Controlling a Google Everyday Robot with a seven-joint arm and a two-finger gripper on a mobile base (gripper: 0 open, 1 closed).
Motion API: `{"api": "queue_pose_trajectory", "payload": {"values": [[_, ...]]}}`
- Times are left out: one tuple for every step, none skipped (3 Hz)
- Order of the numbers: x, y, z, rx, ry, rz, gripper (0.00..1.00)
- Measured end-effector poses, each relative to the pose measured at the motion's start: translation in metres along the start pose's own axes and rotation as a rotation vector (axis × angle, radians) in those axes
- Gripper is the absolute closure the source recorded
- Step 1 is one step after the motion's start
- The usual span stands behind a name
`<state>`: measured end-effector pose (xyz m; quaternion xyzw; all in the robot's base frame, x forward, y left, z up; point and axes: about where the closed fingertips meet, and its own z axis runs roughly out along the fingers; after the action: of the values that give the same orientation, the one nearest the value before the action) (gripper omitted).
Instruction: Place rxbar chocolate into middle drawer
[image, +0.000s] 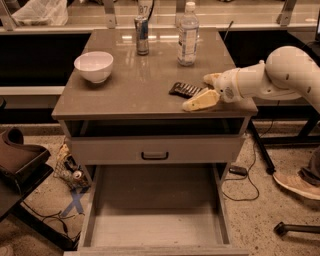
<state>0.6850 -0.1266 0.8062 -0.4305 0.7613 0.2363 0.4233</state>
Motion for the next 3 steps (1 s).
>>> {"api": "queue_pose_trajectory", "payload": {"values": [[-0.0040,0.0000,-0.0024,0.000,0.000,0.000,0.65],[-0.0088,0.0000,-0.0053,0.000,0.000,0.000,0.89],[-0.0113,0.0002,-0.0066,-0.001,0.000,0.000,1.00]]}}
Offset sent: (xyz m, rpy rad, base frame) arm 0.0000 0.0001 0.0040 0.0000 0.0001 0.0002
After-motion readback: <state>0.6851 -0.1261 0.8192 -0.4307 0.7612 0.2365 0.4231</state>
